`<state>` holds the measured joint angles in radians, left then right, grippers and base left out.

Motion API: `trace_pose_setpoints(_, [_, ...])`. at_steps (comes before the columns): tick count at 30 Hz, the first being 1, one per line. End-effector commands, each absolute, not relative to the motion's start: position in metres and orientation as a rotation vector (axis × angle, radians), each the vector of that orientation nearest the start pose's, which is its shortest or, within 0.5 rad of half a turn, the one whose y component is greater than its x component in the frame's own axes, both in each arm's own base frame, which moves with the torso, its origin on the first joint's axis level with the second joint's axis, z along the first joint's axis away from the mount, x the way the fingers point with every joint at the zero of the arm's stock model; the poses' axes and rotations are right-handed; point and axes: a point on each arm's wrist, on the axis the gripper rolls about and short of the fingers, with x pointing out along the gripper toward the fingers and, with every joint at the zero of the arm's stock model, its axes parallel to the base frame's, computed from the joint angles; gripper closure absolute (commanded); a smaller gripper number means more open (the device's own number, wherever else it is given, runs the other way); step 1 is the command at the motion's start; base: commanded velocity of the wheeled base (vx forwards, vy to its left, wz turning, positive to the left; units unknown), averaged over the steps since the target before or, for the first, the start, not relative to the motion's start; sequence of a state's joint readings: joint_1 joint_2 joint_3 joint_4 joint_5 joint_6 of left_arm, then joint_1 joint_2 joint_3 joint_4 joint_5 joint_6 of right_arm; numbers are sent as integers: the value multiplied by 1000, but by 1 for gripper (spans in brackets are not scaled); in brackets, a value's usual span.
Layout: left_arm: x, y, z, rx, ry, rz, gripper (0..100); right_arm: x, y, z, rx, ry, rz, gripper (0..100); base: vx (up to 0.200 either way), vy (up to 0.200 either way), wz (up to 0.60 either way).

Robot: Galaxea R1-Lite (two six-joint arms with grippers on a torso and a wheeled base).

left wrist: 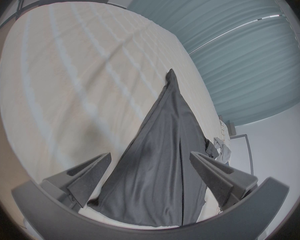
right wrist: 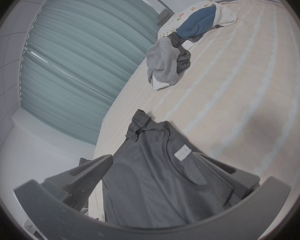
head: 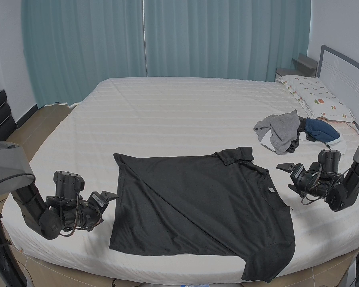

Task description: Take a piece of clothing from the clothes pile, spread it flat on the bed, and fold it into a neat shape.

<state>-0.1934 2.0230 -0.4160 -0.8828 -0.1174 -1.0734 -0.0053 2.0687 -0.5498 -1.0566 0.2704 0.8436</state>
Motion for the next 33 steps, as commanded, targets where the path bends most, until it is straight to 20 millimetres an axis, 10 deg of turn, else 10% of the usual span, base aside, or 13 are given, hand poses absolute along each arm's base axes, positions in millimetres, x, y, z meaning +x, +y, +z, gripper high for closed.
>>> trace_pose_setpoints(1, [246, -55, 39, -1018, 797, 105, 0, 288, 11, 70, 882, 507, 104, 0, -200, 0, 0])
trace_pose_setpoints(33, [223, -78, 12, -925, 898, 177, 0, 266, 24, 50, 896, 594, 119, 0, -6, -75, 0])
